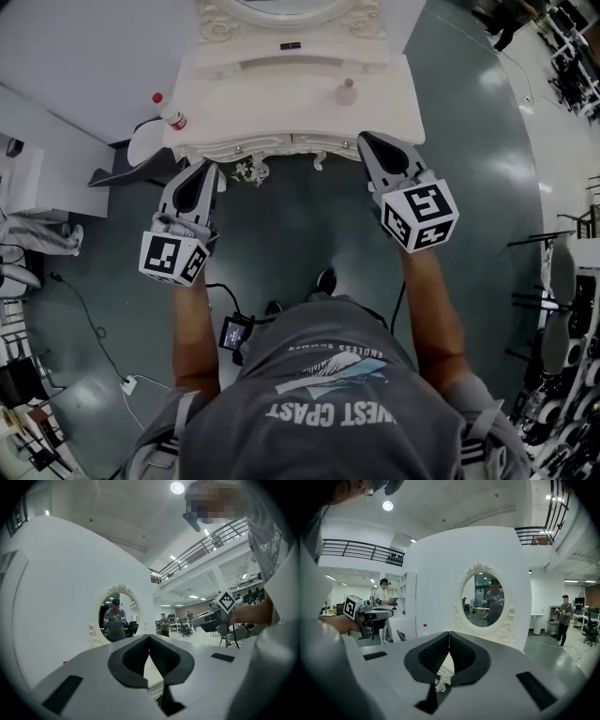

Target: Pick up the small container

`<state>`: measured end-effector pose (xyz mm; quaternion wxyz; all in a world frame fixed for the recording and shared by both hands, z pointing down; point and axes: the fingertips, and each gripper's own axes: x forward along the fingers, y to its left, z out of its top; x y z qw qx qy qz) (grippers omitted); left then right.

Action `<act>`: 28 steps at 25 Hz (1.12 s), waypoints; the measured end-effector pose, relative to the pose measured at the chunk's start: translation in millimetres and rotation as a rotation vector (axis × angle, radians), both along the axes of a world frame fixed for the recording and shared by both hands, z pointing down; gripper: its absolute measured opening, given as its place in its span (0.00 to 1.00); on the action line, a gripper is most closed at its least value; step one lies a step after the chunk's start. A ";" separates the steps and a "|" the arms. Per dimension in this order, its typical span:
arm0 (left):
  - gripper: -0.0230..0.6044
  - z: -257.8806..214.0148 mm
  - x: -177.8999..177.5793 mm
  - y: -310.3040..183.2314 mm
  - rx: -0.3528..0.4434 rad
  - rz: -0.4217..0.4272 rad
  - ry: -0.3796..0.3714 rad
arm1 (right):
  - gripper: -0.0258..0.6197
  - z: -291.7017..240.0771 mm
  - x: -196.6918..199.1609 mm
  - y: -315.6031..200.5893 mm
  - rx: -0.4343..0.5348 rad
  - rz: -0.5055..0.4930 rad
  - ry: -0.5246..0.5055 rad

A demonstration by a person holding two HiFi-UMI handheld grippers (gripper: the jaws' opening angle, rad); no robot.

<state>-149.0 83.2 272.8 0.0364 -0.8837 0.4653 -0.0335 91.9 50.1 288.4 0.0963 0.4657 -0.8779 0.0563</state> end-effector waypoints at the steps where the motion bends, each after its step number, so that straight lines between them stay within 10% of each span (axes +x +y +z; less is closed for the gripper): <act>1: 0.06 -0.7 2.8 -3.5 0.001 -0.010 -0.002 | 0.08 0.3 3.1 -5.8 -0.001 -0.008 -0.002; 14: 0.06 -0.8 41.0 -35.0 -0.004 -0.053 -0.044 | 0.08 15.5 45.3 -50.0 -0.018 -0.029 -0.050; 28: 0.06 17.9 81.8 -150.8 -0.020 0.172 -0.017 | 0.08 38.0 71.6 -92.3 -0.071 0.159 -0.008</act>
